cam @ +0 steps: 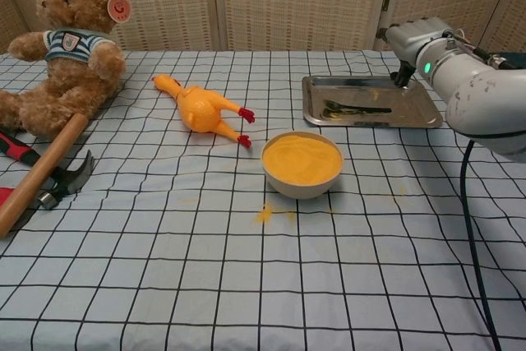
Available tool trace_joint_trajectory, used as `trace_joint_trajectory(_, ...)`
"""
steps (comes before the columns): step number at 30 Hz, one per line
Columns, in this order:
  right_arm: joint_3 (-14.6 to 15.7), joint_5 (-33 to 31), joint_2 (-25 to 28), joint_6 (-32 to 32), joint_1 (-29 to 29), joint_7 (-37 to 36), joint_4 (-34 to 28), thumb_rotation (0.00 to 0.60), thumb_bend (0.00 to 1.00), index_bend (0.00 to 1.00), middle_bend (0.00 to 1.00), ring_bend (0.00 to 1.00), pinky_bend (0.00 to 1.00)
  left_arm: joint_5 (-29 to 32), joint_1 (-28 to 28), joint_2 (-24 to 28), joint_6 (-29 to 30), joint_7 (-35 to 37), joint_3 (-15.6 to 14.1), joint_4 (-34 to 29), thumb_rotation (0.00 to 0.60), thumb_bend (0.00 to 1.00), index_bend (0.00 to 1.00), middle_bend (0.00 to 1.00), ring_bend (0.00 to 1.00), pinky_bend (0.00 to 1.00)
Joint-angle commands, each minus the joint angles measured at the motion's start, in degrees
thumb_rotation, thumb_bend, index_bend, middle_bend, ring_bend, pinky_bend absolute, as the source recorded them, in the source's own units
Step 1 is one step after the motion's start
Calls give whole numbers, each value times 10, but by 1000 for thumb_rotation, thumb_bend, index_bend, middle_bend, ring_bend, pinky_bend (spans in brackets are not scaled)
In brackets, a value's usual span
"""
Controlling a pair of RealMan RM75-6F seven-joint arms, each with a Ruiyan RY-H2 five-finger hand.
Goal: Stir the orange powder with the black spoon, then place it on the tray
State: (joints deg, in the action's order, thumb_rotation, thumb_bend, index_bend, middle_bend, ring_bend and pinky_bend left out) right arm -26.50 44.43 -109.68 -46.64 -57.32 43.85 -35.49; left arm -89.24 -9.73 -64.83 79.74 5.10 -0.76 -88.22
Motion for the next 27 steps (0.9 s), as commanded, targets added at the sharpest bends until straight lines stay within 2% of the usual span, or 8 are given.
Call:
trace_joint_trajectory(1,19,35,103,-86,77,-25,-190,600,431,0,0,0,0,0,1,1,3,-3,0,-2,600,455,0,0,0,123)
trace_joint_trajectory(6,76,100,262,-159,199,-79,-481,600,429,0,0,0,0,4,3,0,6,-9,3,-4,600,454,0,0,0,124)
trace_joint_trajectory(8,119,155,312,-190,240,-93,-549,600,430,0,0,0,0,5,4,-1,8,-12,4,-3,600,455,0,0,0,124)
trace_joint_trajectory(12,200,237,387,-239,303,-83,-626,600,428,0,0,0,0,3,7,-6,19,-19,7,-2,600,455,0,0,0,124)
trace_joint_trajectory(15,247,271,422,-276,342,-49,-654,600,428,0,0,0,0,-7,10,-12,34,-26,8,2,600,455,0,0,0,124)
trace_joint_trajectory(18,274,301,416,-313,380,-81,-647,600,427,0,0,0,0,-21,14,-24,58,-34,12,15,600,455,0,0,0,122)
trace_joint_trajectory(23,280,348,373,-386,439,-225,-583,600,426,0,0,0,0,-30,20,-40,82,-41,16,33,600,454,0,0,0,121)
trace_joint_trajectory(27,279,367,377,-389,446,-260,-564,600,420,0,0,0,0,-18,19,-34,66,-47,14,24,600,454,0,0,0,121)
